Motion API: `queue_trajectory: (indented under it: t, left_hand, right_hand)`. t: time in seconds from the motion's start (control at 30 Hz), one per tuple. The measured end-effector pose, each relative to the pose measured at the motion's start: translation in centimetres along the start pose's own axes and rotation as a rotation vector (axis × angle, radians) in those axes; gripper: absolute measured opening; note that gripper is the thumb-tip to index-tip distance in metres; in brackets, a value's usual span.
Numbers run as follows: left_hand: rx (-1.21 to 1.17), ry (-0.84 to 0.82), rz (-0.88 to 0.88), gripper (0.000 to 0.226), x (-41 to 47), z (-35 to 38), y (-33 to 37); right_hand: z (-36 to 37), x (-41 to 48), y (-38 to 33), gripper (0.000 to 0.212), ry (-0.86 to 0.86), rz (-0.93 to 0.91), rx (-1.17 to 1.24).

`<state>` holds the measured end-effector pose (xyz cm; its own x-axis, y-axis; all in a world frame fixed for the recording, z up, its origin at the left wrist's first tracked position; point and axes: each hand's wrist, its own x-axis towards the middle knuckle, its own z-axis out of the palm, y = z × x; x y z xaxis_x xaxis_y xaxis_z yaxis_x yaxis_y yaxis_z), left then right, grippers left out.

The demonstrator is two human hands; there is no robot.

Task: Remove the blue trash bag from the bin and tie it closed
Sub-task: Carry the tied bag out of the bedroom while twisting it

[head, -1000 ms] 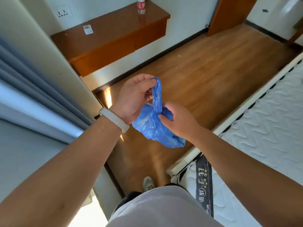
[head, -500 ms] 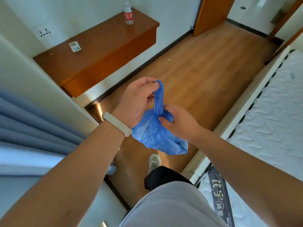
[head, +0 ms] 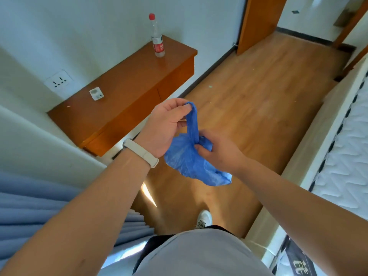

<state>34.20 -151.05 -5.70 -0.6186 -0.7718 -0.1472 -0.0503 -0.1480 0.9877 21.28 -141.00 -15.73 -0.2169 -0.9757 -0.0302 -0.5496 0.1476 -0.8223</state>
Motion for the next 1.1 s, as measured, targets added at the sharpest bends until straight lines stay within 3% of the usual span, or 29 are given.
queue_trajectory:
  t: [0.37, 0.7, 0.93, 1.1]
  left_hand:
    - [-0.027, -0.177, -0.012, 0.015, 7.5, 4.2, 1.9]
    - [-0.020, -0.491, -0.022, 0.012, 15.0, 8.6, 1.2]
    - [-0.115, -0.670, -0.069, 0.007, 23.3, 10.9, 2.4]
    - [-0.044, -0.747, -0.042, 0.012, 29.6, 12.0, 2.7]
  right_hand:
    - [-4.5, 3.0, 1.2, 0.025, 0.170, 0.077, -0.063]
    - [-8.2, 5.0, 4.9, 0.026, 0.371, 0.201, -0.188]
    - [-11.7, 9.0, 7.2, 0.027, 0.532, 0.281, -0.206]
    - [-13.0, 12.5, 8.5, 0.025, 0.626, 0.397, -0.158]
